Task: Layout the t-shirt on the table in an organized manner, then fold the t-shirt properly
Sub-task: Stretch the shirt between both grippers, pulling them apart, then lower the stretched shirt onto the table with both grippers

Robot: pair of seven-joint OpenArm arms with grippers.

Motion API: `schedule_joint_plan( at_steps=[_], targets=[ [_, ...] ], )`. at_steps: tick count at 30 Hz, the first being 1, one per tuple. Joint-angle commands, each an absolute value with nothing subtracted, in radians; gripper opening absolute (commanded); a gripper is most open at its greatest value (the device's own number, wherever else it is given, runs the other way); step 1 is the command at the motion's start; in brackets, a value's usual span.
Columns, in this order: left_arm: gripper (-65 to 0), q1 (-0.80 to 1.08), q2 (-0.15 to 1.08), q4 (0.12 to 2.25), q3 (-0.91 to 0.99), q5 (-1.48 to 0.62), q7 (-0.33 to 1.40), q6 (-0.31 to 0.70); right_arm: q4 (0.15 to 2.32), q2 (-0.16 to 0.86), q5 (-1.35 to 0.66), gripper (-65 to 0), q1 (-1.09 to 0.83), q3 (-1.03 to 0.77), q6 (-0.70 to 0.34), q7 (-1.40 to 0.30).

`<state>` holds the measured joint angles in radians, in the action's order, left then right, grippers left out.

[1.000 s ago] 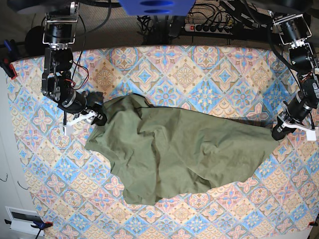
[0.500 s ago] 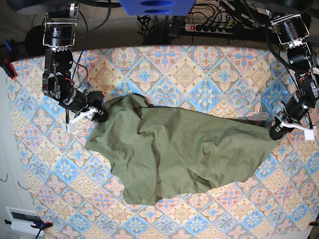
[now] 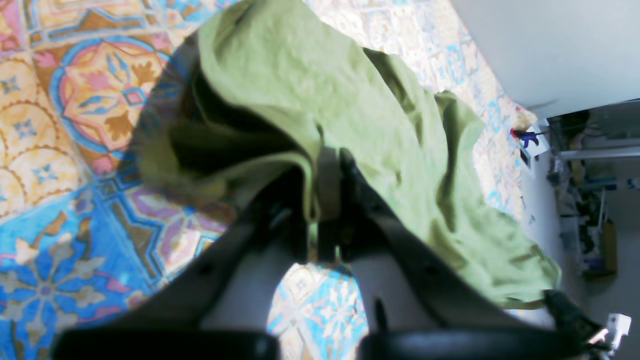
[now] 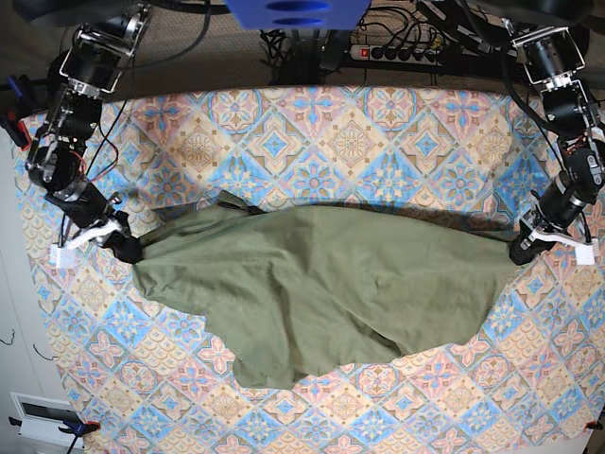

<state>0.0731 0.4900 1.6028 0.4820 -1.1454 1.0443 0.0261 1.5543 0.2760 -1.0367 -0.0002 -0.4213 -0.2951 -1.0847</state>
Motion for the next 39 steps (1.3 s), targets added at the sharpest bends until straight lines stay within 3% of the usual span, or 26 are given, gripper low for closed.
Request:
schedule_joint_plan(
  at_steps=[1,5,14,24,28,34,39],
  targets=[
    [-65.0,0.062,0.51,1.62,0.49,-1.159,1.027,0.035,1.569,0.295,-1.079,-63.9,0.012,-0.456,-0.303,-1.081],
    [-65.0,0.062,0.51,1.604,0.487,-1.15,1.024,0.035,1.521,0.36,-1.125,-63.9,0.099,-0.487,-0.303,-1.082],
    [-65.0,0.045,0.507,1.477,0.49,-1.099,1.018,0.035,1.211,0.367,-1.127,-63.9,0.302,-0.487,-0.303,-1.087],
    [-64.2,0.019,0.495,1.317,0.45,-1.096,1.02,0.035,1.125,0.366,-1.096,-63.9,0.317,-0.487,-0.303,-1.086],
    [-48.6,0.027,0.495,1.322,0.381,-1.032,1.027,0.033,1.135,0.366,-1.079,-63.9,0.308,-0.486,-0.303,-1.102],
    [-30.4,0.045,0.495,1.322,0.366,-0.92,1.027,0.033,1.224,0.364,-1.079,-63.4,0.2,-0.486,-0.303,-1.164],
    [-24.6,0.065,0.496,1.33,0.367,-0.905,1.029,0.033,1.334,0.363,-1.079,-57.6,0.082,-0.486,-0.303,-1.165]
  ],
)
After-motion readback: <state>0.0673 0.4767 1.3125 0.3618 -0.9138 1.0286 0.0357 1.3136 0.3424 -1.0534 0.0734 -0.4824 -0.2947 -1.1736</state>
